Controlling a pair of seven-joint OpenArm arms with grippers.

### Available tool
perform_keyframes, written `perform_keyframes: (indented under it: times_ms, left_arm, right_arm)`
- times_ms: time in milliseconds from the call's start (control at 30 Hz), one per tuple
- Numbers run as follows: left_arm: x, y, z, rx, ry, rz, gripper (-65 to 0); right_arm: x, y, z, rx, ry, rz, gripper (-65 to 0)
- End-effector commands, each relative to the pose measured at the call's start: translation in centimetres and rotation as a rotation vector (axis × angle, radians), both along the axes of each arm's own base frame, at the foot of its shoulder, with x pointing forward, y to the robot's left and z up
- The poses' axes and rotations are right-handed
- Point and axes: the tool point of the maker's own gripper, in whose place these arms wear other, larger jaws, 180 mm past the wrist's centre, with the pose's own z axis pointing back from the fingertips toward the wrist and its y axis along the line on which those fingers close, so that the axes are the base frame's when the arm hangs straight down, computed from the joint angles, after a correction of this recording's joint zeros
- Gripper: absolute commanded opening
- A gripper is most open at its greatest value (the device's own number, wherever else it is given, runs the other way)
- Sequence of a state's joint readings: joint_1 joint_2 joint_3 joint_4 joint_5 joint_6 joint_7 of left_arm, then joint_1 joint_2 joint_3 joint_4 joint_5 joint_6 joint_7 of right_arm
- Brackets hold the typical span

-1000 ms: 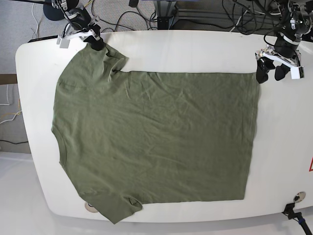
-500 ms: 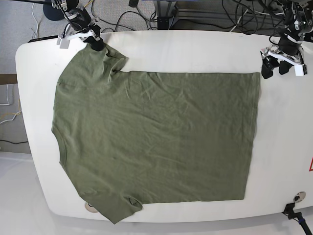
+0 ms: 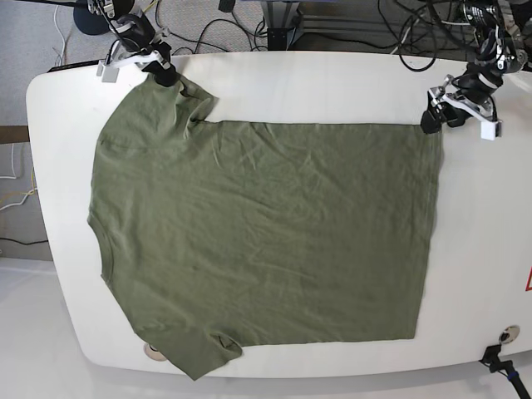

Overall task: Fold the T-shirt properly
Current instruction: 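Grasp the shirt's shoulder corners with both grippers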

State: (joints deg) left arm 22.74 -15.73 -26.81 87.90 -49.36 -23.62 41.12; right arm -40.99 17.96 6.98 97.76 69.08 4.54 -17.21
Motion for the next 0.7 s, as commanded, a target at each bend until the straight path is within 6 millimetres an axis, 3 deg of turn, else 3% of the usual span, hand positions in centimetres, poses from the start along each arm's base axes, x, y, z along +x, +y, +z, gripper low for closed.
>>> perform_keyframes:
  times_ms: [0, 167, 400, 500, 667]
  left_arm:
    - [0.9, -0.1, 0.9, 0.006, -0.034, -0.019, -20.4]
    - [2.0, -1.2, 1.2, -0.023, -0.061, -0.017, -20.4]
    - [3.3, -0.9, 0.9, -0.044, -0.069, 0.006, -22.4]
    - [3.2, -0.7, 0.5, -0.049, -0.060, 0.015, -32.6]
    - [3.2, -0.7, 0.5, -0.048, -0.060, 0.017, -59.4]
  right_arm:
    - [-0.2, -0.2, 0.0, -0.013, 0.009, 0.013, -65.0]
    - [-0.2, -0.2, 0.0, -0.013, 0.009, 0.013, -65.0]
    - [-0.3, -0.1, 0.0, -0.011, 0.009, 0.013, -65.0]
    - [-0.3, -0.2, 0.0, -0.012, 0.009, 0.012, -65.0]
    - [-0.2, 0.0, 0.1, -0.010, 0.008, 0.015, -65.0]
